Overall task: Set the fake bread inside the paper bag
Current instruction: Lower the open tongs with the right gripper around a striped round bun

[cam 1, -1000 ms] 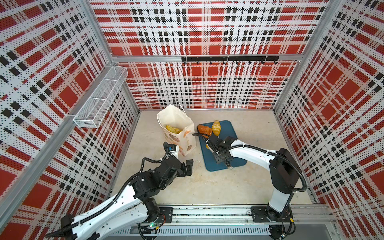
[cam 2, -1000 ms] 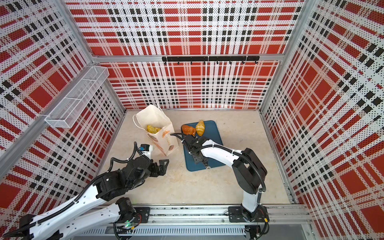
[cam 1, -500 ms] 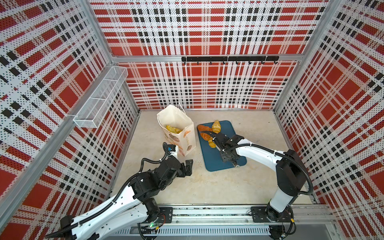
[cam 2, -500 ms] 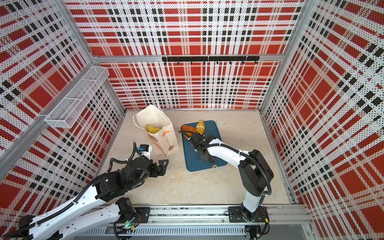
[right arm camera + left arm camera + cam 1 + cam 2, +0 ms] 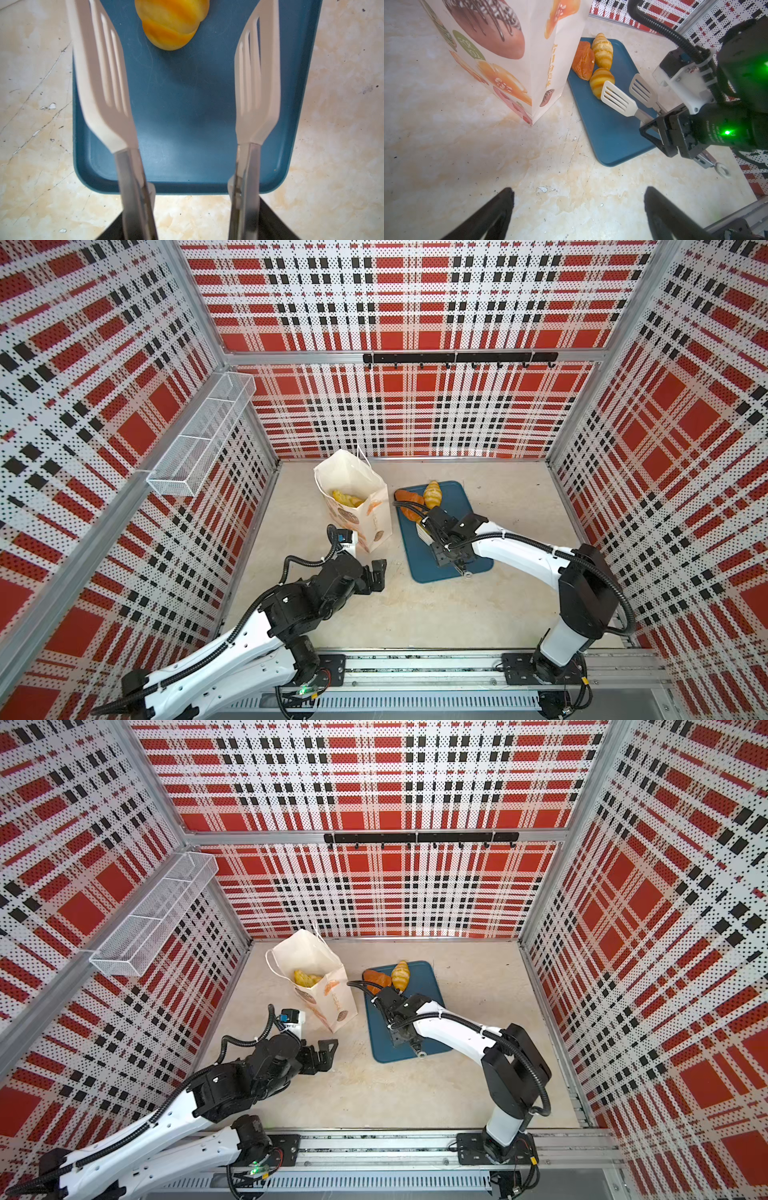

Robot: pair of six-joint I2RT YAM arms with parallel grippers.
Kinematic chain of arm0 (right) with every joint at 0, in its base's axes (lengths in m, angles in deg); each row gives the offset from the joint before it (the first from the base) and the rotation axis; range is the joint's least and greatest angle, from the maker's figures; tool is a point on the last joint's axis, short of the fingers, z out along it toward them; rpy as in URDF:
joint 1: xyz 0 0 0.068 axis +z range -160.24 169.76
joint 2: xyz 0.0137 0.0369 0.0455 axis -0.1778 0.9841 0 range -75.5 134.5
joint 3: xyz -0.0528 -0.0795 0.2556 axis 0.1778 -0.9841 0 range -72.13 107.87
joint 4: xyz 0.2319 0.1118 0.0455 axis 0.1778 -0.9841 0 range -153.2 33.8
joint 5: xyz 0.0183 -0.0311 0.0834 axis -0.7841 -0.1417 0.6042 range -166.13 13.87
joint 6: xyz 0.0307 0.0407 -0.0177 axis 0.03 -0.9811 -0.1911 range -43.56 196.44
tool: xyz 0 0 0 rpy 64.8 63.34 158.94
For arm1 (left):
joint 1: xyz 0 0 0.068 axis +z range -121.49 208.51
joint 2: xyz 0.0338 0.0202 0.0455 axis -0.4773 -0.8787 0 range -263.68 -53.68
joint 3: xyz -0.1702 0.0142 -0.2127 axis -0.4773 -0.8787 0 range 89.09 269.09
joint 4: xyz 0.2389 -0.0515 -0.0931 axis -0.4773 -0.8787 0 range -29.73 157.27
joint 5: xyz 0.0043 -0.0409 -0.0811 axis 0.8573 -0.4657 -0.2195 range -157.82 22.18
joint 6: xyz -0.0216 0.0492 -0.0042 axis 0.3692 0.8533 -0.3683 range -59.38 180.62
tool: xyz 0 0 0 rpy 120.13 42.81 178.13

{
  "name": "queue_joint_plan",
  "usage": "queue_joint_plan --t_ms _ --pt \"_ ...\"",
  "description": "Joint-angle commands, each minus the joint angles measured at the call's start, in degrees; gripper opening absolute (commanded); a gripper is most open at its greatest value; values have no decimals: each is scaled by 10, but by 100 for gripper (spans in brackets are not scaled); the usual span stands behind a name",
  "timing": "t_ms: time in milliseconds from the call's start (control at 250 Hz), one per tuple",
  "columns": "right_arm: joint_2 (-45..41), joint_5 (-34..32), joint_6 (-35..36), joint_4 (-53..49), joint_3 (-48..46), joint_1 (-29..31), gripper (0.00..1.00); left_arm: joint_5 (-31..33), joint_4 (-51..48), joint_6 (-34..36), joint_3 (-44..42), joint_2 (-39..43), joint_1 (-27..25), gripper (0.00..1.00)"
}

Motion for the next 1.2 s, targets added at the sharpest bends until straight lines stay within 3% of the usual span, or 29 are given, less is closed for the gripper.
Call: queue_joint_plan --t_ms 0,372,528,616,1197 --pt "32 -10 -11 17 29 -1 70 11 8 -9 -11 8 -4 99" --pt "75 -21 5 18 60 -19 69 18 -2 -12 -16 22 -4 99" --pt "71 -3 39 21 52 -27 60 18 -1 -12 -16 19 -4 99" --pt "62 8 57 23 42 -35 54 19 -1 -11 -15 17 -4 99" --pt "-37 41 144 7 -39 -91 47 10 9 -8 -3 -7 -5 99"
